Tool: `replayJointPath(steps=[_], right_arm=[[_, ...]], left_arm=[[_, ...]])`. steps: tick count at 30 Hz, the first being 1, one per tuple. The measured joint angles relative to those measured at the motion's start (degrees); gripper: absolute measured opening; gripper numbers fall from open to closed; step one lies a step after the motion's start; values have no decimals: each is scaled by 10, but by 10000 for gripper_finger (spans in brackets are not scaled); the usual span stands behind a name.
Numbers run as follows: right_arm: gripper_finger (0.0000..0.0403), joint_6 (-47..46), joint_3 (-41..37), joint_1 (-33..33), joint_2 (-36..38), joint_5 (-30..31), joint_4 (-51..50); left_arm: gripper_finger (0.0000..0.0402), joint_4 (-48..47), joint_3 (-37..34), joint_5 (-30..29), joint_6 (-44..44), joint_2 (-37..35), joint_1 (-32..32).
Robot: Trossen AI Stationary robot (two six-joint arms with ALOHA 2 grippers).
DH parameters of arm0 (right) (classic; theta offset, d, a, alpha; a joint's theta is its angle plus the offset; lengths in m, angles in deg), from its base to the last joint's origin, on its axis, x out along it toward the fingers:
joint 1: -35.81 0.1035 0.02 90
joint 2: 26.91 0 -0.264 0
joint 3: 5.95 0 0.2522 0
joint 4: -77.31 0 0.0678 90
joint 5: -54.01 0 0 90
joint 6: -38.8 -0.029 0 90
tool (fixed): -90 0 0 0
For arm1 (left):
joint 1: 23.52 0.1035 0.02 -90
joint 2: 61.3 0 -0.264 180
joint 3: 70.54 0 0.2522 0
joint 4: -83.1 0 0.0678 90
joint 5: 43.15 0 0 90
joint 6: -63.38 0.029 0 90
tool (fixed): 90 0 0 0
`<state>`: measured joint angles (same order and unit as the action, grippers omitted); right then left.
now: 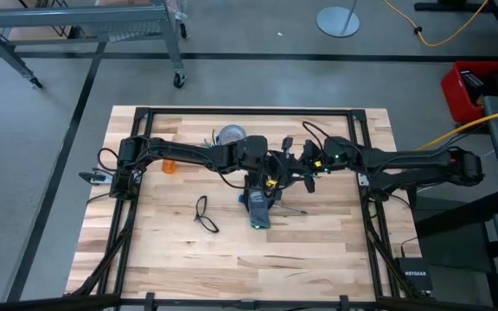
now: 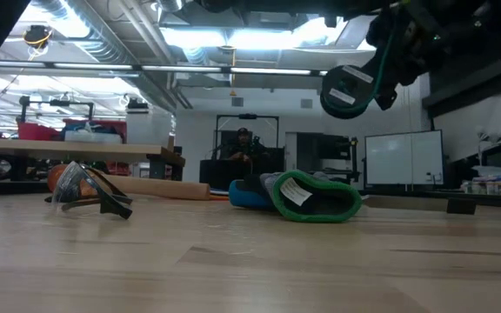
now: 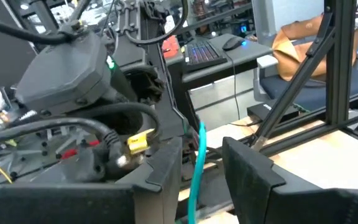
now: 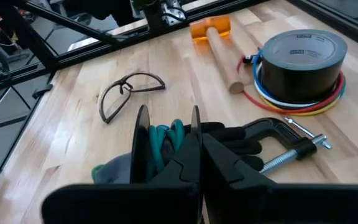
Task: Coil cords
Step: Coil the green wire on the black spool
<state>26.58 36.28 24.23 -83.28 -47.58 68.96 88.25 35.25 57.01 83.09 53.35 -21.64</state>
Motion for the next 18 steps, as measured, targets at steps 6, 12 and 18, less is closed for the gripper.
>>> replayJointPath(steps=[6,12,18], right_arm=[[1,0,0,0,-28,-18,45],[1,3,9,0,-28,-20,54],[1,7,22,0,-28,-21,50]], left_arm=[[108,-8,0,0,1,0,0],[108,-18,0,0,1,0,0],[107,-14,0,0,-2,0,0]])
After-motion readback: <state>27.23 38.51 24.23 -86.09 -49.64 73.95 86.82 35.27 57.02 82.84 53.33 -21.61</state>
